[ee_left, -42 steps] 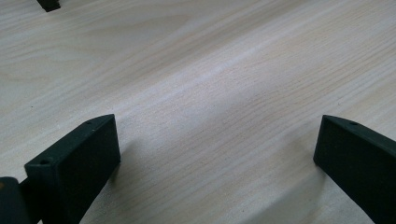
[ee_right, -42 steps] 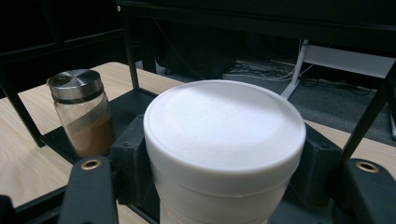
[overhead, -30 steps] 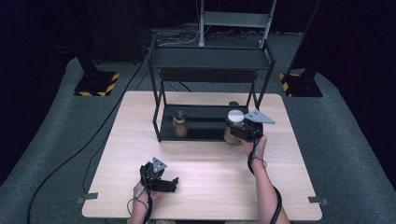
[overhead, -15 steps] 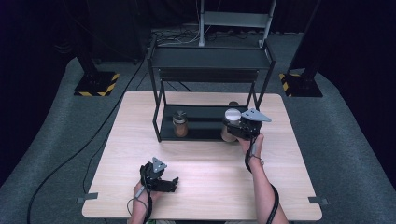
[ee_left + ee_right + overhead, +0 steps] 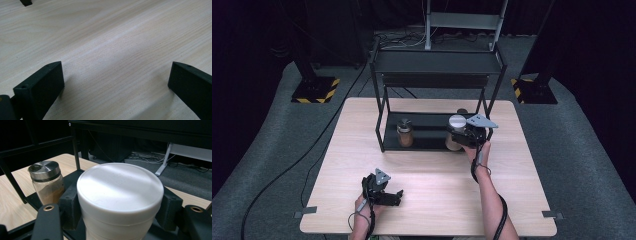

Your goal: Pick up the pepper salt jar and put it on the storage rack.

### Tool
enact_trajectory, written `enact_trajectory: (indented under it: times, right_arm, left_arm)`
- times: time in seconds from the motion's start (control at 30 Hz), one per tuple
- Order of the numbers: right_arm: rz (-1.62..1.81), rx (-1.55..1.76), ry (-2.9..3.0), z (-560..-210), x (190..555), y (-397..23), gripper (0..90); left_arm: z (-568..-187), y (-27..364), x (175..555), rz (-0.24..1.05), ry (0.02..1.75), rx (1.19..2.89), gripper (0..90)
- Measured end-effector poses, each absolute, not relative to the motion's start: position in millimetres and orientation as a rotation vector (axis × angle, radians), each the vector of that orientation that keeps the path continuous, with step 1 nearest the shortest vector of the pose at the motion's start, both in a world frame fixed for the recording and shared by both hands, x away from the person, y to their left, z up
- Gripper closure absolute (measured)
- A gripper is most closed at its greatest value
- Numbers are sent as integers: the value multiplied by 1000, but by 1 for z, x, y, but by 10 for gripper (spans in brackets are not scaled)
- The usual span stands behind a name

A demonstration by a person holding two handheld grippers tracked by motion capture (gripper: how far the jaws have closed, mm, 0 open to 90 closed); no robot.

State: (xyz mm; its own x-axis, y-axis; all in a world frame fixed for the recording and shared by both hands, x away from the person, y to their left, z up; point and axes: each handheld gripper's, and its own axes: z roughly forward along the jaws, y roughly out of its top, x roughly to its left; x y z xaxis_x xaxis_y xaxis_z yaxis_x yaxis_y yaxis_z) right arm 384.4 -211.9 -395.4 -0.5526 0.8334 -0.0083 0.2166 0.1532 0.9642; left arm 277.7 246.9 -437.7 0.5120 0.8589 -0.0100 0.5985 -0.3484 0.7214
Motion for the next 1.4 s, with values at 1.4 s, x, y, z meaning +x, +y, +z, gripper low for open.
enact_trajectory:
  times: [1.4]
  right_arm:
    - [1445,982,1923,-400,407,-187,329]
  left_arm:
    - [-438,247,278,493,1185,2076,0]
